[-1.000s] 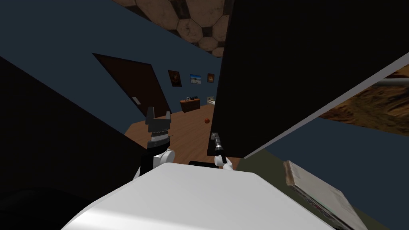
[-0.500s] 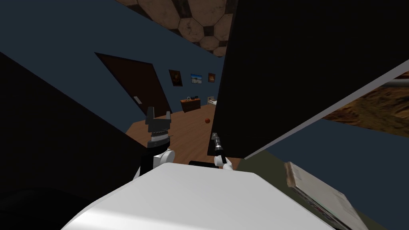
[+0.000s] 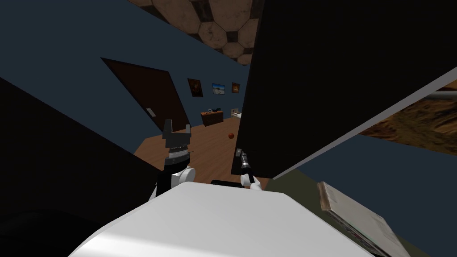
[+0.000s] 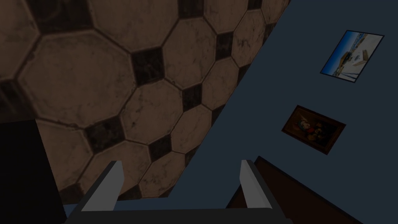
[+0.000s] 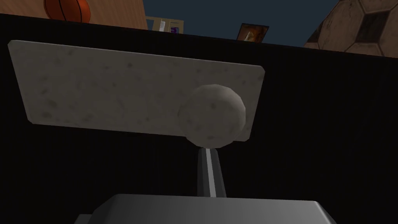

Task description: Push the door open

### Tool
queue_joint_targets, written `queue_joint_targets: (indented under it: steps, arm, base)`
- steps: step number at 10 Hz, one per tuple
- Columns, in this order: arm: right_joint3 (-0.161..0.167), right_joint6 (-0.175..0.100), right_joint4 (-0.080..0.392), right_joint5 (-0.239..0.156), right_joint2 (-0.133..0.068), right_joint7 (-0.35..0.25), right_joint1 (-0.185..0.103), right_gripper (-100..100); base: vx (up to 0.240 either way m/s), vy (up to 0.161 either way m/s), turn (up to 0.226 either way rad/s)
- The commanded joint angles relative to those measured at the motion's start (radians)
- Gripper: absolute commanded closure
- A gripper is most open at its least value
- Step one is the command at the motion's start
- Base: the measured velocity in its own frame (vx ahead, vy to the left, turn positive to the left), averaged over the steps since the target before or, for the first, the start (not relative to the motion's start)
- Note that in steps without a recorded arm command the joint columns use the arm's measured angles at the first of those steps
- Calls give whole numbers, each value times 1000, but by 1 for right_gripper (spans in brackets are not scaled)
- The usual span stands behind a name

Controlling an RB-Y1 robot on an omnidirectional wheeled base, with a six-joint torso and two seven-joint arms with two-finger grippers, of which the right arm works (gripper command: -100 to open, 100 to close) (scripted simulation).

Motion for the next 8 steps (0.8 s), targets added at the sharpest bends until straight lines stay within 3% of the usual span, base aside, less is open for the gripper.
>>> queue_joint_targets:
  steps: [1,5,8]
  arm:
    - [25,-3,-14,-30,-14,20,9,-100]
    - [108,-11,-60,-129,-39,86,39,-100]
    - [189,-20,-105,-220,-44,151,68,-100]
  base:
    - [5,-23,-23]
    - [-67,-36,-22]
    - [-85,-35,-26]
